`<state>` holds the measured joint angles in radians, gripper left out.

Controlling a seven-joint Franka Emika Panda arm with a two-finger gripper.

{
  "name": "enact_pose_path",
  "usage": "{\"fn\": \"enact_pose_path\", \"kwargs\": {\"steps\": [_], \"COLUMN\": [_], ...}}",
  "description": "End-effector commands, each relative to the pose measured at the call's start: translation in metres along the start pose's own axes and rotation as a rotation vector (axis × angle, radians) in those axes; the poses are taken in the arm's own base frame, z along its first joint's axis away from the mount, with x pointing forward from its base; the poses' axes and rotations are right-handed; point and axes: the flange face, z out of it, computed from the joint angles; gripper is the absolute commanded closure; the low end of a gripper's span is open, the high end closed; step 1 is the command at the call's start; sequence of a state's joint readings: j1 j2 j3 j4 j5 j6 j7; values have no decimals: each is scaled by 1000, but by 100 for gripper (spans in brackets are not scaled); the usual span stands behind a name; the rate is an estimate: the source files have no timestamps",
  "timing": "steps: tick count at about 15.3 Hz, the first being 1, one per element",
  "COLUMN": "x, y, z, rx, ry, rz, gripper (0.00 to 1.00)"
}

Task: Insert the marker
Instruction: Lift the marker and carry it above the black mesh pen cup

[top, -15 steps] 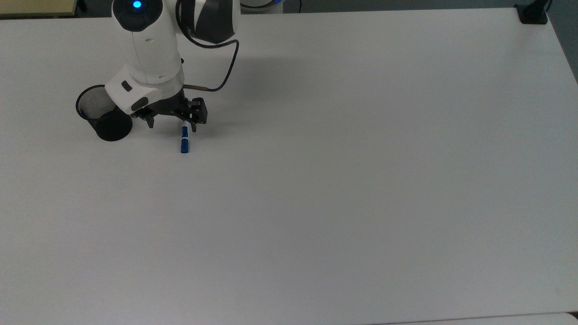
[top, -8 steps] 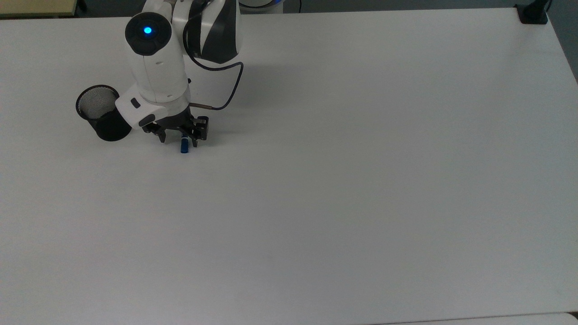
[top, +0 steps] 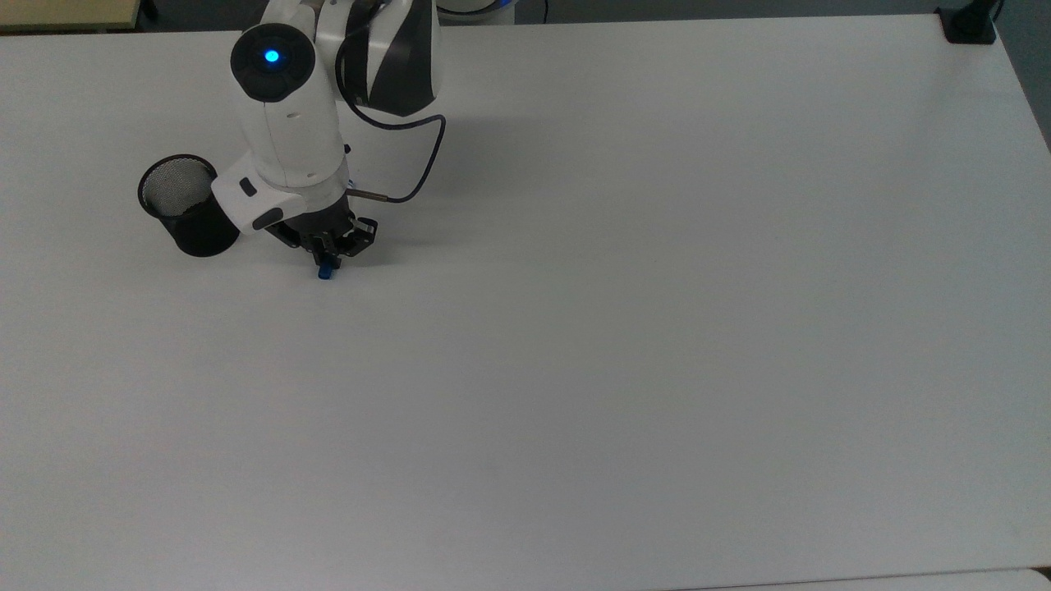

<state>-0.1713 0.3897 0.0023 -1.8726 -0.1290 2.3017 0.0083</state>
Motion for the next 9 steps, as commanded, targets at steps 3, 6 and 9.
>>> {"fn": "enact_pose_path", "kwargs": {"steps": [3,6,9], "x": [-8,-16,-25], "y": [22,49,74], "z": [-88,-153,-181], "rx": [-19,-10,-23], "ry": [137,248,314], "rz": [56,108,131], "gripper": [100,100,100]}}
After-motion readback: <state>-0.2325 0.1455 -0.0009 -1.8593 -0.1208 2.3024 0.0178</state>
